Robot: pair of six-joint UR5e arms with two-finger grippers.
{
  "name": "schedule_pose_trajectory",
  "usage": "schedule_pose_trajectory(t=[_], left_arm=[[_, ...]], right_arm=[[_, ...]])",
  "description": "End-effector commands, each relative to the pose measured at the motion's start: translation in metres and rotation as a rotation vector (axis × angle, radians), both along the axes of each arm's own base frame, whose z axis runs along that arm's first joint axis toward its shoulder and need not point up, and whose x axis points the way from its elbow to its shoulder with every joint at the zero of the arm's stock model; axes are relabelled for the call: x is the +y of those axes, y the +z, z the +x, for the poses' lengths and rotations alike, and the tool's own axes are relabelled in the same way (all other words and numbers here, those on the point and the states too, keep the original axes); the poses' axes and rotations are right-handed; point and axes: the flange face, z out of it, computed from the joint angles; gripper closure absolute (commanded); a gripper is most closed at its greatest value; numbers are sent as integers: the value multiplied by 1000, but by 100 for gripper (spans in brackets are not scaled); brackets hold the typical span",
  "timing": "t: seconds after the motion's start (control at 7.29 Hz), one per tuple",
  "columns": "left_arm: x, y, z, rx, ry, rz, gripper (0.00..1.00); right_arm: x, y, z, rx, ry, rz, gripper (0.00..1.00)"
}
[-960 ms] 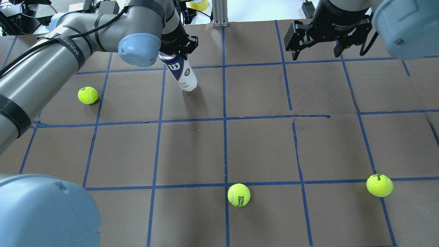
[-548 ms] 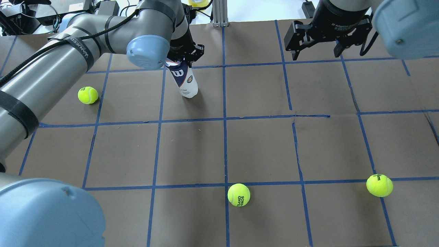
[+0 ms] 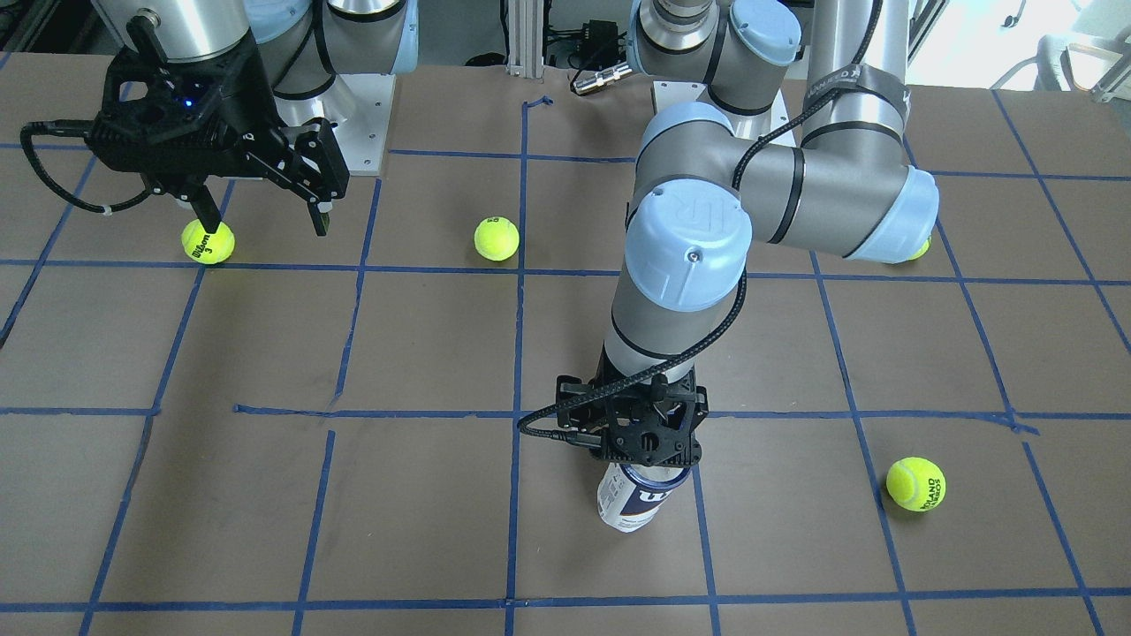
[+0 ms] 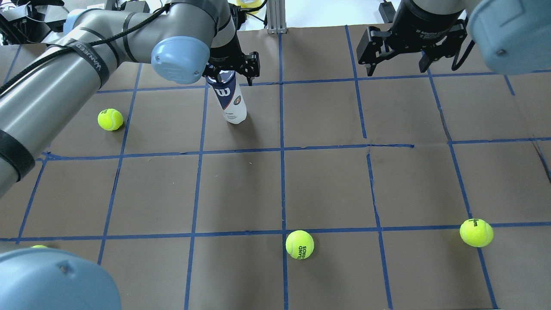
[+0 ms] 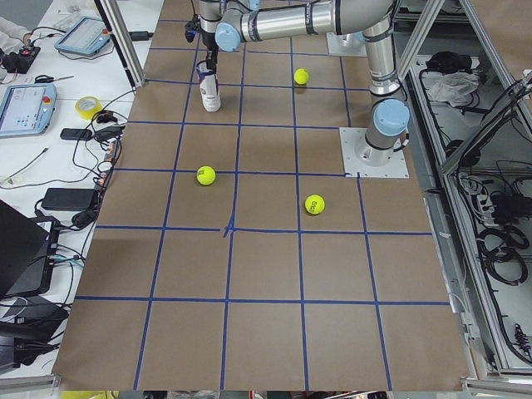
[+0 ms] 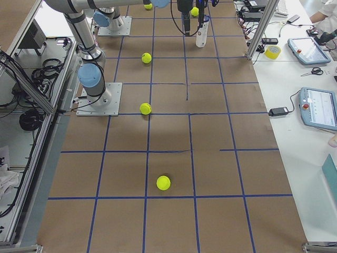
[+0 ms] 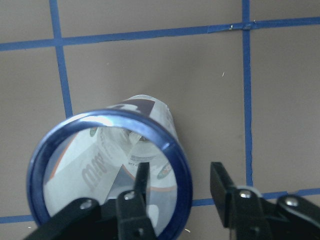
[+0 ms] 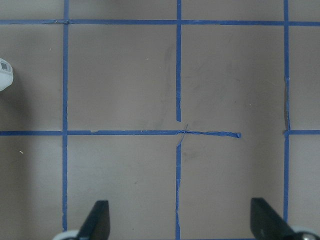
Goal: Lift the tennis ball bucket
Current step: 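Open the left gripper and lift it off the standing can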
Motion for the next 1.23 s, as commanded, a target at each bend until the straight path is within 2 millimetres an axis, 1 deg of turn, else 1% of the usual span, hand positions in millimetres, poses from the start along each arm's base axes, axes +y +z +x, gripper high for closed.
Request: schedule_pose_trajectory(t=[0.0,0.14,0.27,0.41,0.55,0.69,0.82,0.96,1.1], left_arm=[[22,75,8,-8,6,24,0],[35,106,16,-11,6,40,0],[45,123,28,-21,17,33,0],[48,132,56,-26,5,47,0],[53,145,87,-32,-31,49,0],[66,151,97,-24,-28,55,0],[84,148,99,-19,-28,62,0],[101,148,109,-31,-13,66,0],[111,149,127,-36,20,68,0]], right_arm=[[0,0,0,0,-1,1,0],[0,0,0,0,-1,1,0],[0,0,0,1,5,1,0],[0,0,0,1,5,0,0],[0,0,0,1,7,1,0],[0,-1,1,-6,8,2,0],[-1,-3,1,-17,4,11,0],[1,-8,2,-29,2,47,0],[2,-8,4,-43,-1,53,0]])
